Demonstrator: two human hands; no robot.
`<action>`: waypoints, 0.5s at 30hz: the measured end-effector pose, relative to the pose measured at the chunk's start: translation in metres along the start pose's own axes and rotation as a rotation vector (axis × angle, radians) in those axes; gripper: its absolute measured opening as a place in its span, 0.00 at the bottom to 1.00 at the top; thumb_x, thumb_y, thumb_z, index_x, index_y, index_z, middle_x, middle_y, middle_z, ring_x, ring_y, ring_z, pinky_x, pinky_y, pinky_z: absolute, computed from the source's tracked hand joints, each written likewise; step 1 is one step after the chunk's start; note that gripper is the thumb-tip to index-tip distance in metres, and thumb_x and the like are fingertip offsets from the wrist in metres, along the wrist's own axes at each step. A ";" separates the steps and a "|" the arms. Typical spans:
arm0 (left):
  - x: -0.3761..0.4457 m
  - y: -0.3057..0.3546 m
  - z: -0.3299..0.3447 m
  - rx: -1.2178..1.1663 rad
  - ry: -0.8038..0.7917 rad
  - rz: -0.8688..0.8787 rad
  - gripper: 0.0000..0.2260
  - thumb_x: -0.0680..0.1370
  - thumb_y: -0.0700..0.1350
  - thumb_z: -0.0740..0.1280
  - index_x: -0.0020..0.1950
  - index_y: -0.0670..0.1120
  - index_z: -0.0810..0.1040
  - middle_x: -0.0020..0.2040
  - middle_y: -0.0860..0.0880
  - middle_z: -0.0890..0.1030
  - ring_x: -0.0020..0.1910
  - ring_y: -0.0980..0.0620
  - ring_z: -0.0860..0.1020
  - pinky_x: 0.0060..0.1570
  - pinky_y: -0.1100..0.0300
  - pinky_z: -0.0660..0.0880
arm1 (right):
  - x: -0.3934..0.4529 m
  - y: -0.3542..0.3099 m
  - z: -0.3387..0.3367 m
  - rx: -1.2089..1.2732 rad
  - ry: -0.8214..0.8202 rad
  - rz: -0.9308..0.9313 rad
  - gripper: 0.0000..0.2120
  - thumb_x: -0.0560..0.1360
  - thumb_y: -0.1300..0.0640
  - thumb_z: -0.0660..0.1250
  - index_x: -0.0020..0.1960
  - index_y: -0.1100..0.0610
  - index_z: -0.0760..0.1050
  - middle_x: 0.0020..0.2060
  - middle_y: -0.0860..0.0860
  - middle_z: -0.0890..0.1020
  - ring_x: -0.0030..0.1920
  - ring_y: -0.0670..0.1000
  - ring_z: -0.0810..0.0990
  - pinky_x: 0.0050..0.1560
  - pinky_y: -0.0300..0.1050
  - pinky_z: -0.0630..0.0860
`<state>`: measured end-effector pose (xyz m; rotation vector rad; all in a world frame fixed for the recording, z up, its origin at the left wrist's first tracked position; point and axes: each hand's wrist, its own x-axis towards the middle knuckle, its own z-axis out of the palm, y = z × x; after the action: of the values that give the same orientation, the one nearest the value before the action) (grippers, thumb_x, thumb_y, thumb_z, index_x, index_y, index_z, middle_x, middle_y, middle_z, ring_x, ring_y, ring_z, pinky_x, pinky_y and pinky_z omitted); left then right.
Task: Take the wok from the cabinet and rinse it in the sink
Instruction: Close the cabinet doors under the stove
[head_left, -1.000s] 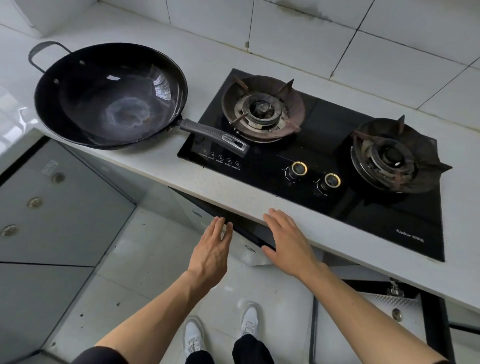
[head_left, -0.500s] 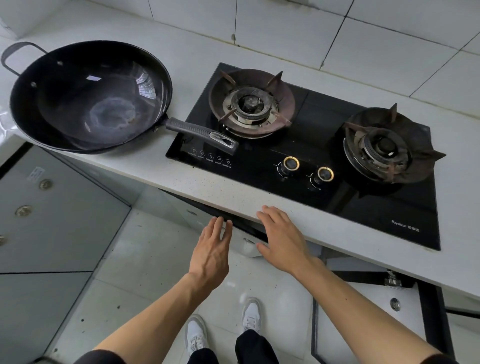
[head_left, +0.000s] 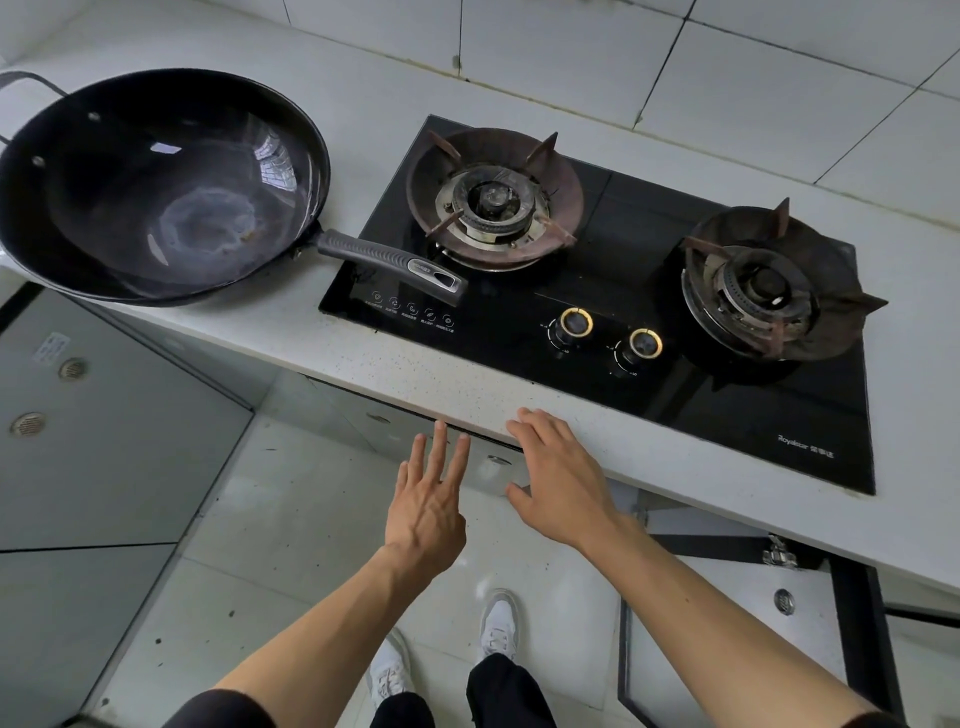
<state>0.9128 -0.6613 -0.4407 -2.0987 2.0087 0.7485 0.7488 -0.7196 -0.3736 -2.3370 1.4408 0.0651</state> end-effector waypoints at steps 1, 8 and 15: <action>0.002 0.001 -0.001 0.004 -0.004 -0.001 0.43 0.76 0.41 0.58 0.76 0.52 0.27 0.74 0.46 0.23 0.74 0.42 0.28 0.76 0.47 0.41 | 0.000 0.000 0.000 -0.001 -0.002 0.002 0.34 0.74 0.48 0.68 0.75 0.54 0.57 0.76 0.50 0.58 0.76 0.50 0.54 0.72 0.45 0.62; 0.003 -0.004 -0.006 0.049 -0.037 -0.003 0.43 0.78 0.43 0.59 0.76 0.53 0.27 0.73 0.47 0.23 0.75 0.42 0.29 0.75 0.48 0.39 | 0.001 -0.001 0.000 -0.018 -0.002 0.011 0.34 0.74 0.48 0.67 0.75 0.53 0.57 0.75 0.49 0.58 0.76 0.50 0.54 0.70 0.45 0.64; -0.006 -0.012 -0.030 0.053 -0.083 0.063 0.39 0.78 0.43 0.59 0.79 0.49 0.34 0.76 0.50 0.29 0.77 0.46 0.31 0.76 0.49 0.41 | 0.001 0.003 -0.005 0.022 -0.040 0.012 0.33 0.74 0.50 0.66 0.76 0.52 0.57 0.76 0.48 0.58 0.75 0.49 0.54 0.71 0.45 0.62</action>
<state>0.9323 -0.6674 -0.4144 -1.9508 2.0364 0.7702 0.7462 -0.7235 -0.3700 -2.2970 1.4290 0.0987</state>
